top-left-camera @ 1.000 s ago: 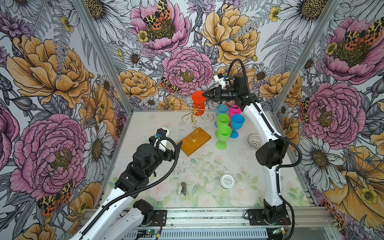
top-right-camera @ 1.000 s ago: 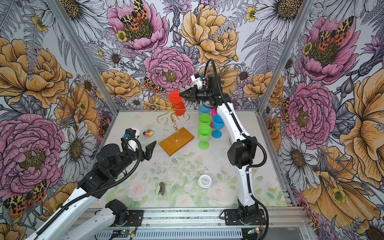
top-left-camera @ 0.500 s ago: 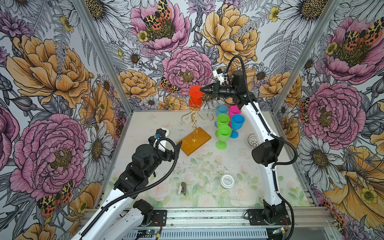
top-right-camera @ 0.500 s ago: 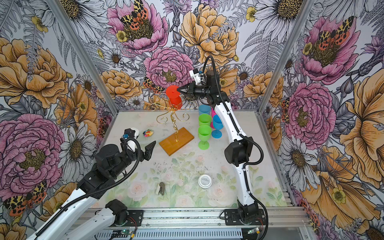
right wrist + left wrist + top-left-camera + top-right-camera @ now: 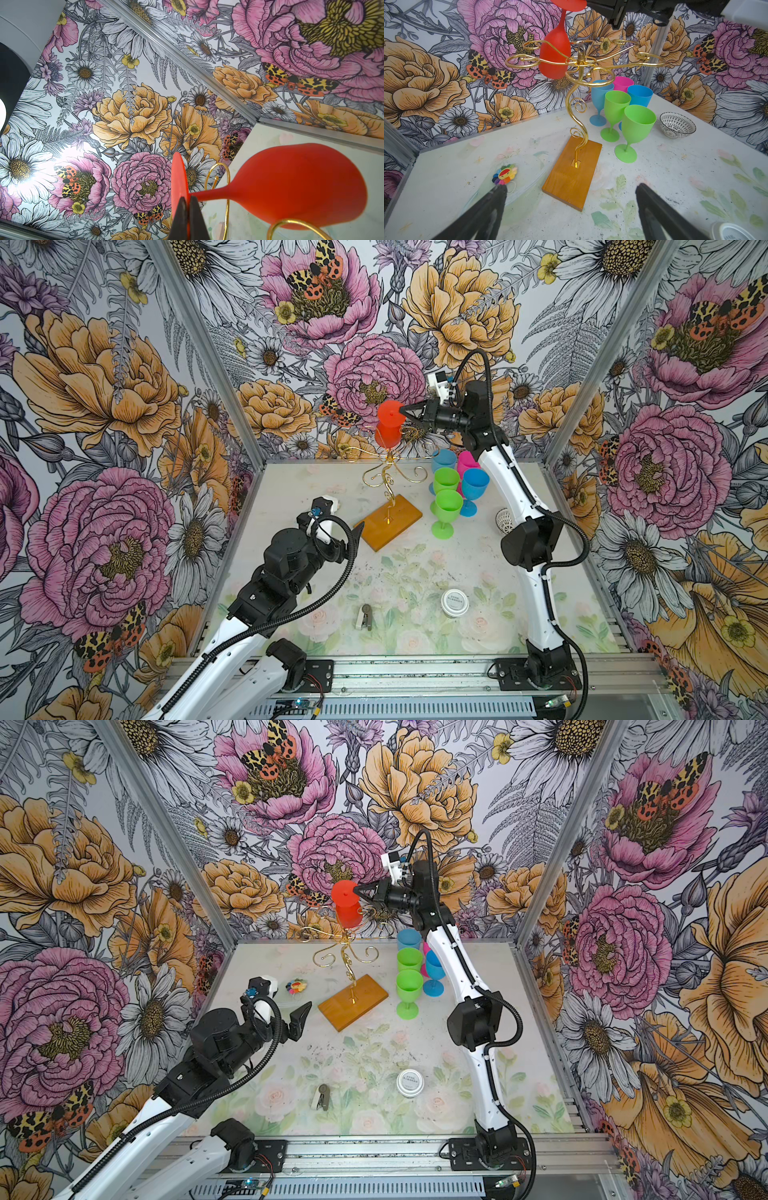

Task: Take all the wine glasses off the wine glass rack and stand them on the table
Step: 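Slide the red glass along the rack arm with the right gripper, then pull the red glass off the rack toward the robot with the right gripper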

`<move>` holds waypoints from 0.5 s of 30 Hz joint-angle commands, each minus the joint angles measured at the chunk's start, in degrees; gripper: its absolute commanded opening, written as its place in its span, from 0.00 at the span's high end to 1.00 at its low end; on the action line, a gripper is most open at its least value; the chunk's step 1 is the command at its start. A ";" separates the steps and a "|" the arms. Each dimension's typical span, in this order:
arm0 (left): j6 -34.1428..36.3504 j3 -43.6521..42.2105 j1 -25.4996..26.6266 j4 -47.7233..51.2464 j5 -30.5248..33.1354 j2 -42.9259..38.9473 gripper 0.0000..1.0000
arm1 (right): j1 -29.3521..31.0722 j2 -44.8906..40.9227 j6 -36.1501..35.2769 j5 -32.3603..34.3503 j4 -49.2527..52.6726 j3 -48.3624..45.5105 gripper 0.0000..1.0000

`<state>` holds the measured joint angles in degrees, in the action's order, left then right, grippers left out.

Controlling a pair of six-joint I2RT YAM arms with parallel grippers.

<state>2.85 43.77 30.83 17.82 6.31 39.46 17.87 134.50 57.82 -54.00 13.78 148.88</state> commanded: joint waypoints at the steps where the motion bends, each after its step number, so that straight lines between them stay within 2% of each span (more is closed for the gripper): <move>1: -0.81 -0.39 -0.46 -0.24 -1.17 -0.62 0.01 | -0.62 1.47 0.80 1.67 -5.72 1.99 1.00; 9: -0.77 -0.27 -0.43 -0.32 -2.00 0.07 0.01 | -3.24 1.17 2.09 3.81 -13.13 1.92 1.00; 12: -0.66 -0.27 -0.47 -0.16 -2.43 0.18 0.01 | -4.47 -0.51 0.54 4.06 -12.48 0.95 1.00; 15: -0.66 -0.26 -0.58 -0.16 -3.41 0.13 0.01 | -5.60 -5.48 -2.75 4.48 -11.95 -4.55 1.00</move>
<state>2.87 43.77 30.83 17.82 4.99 39.53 13.02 133.97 58.06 -50.59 3.79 146.93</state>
